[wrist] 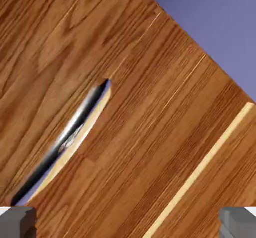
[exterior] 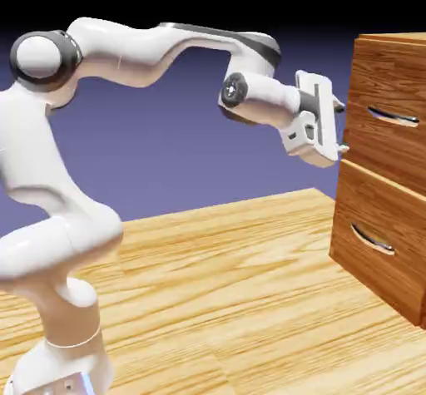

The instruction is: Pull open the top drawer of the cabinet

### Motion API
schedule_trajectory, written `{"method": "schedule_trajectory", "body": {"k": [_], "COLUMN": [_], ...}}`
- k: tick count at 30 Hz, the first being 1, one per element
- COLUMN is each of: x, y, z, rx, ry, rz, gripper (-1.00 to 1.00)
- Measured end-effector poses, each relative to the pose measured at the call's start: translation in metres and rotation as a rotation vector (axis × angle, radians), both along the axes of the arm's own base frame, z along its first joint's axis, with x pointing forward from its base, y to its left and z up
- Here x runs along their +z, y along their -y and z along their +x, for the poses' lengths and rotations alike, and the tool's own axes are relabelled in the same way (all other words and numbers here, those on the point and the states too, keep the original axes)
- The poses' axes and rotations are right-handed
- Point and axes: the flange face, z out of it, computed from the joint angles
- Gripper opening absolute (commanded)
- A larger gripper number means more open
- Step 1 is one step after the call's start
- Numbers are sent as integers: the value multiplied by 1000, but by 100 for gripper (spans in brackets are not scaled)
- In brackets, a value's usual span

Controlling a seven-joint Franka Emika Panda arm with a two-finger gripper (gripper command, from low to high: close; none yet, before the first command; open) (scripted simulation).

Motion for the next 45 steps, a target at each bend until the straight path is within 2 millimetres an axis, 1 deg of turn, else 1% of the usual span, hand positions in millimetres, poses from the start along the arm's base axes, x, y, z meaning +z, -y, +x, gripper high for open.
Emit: {"method": "schedule_trajectory", "body": {"k": [12, 20, 22, 25, 29, 30, 32, 38, 45], "x": [-21, -28, -28, -24, -28, -28, -28, -28, -28], "y": [-18, -30, -30, -32, -30, -30, -30, -30, -30], "z": [52, 86, 88, 108, 136, 138, 138, 97, 59], "rx": [-59, -112, -115, -113, -115, -115, -115, -115, -115], "ry": [170, 296, 302, 309, 303, 302, 302, 303, 303], "rz": [324, 562, 574, 569, 573, 574, 574, 574, 574], "gripper": [100, 100, 100, 100, 100, -100, -100, -100, -100]}}
